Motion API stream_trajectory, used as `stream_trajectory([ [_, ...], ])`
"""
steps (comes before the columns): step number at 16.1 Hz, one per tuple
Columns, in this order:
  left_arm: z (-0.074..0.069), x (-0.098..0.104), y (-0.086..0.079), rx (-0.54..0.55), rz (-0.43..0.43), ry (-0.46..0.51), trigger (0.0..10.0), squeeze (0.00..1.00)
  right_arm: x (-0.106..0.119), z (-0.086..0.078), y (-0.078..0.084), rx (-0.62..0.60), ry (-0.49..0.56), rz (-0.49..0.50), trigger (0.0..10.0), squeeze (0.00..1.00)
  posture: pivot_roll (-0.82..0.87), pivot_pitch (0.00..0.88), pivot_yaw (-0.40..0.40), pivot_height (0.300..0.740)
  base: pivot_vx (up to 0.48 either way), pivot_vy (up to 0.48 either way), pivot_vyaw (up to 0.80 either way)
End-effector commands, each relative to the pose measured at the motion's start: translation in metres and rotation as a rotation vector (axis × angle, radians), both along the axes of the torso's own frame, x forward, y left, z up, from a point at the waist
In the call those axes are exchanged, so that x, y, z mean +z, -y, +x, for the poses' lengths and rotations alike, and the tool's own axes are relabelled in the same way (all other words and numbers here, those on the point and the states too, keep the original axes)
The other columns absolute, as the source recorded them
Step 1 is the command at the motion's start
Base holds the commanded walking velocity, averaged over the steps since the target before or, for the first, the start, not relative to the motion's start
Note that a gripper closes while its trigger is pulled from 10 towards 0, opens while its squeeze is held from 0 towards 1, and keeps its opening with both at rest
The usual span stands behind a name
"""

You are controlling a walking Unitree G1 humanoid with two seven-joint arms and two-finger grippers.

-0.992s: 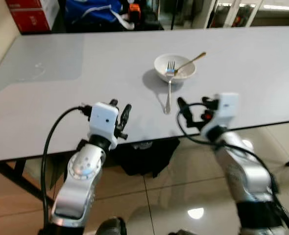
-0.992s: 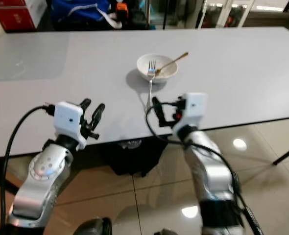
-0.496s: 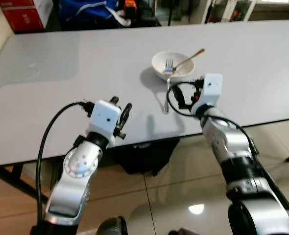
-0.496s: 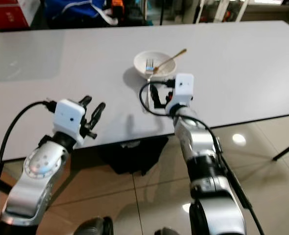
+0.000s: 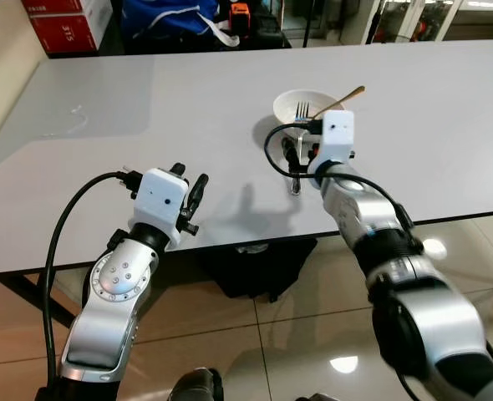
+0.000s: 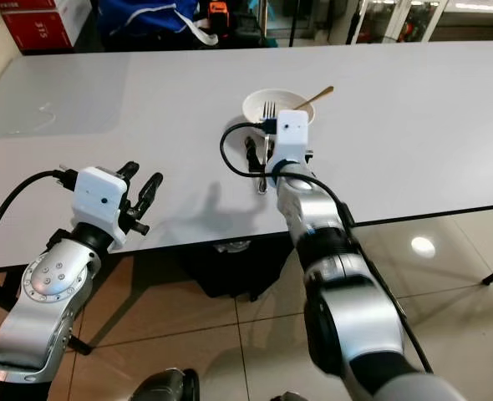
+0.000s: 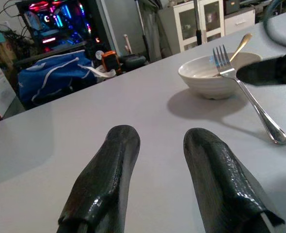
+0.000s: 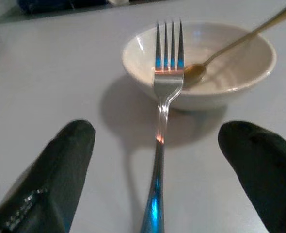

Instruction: Setting the table

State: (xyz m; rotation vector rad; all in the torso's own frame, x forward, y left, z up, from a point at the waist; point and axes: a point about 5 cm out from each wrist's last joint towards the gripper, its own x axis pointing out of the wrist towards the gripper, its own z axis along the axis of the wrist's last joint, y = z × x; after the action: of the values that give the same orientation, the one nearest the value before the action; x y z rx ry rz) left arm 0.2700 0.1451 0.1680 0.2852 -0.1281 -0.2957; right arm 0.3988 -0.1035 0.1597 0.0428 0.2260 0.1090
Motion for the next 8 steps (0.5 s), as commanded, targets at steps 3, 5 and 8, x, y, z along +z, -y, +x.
stream_trajectory([
  [3,0.000,0.006,-0.001,-0.008,0.031,0.020,10.0,0.00,-0.001,0.004,0.007,-0.107,-0.024,-0.045,10.0,0.00,0.17,0.048,0.025,0.740,0.000,0.000,0.00],
  [5,0.000,0.008,-0.004,0.008,0.036,0.026,10.0,0.00,0.002,0.007,0.001,-0.112,-0.037,0.028,10.0,0.00,0.20,0.041,0.003,0.740,0.000,0.000,0.00],
  [8,-0.001,0.011,-0.007,0.016,0.044,0.037,10.0,0.00,0.003,0.007,-0.009,-0.085,-0.061,0.143,10.0,0.00,0.23,0.043,-0.017,0.740,0.000,0.000,0.00],
])
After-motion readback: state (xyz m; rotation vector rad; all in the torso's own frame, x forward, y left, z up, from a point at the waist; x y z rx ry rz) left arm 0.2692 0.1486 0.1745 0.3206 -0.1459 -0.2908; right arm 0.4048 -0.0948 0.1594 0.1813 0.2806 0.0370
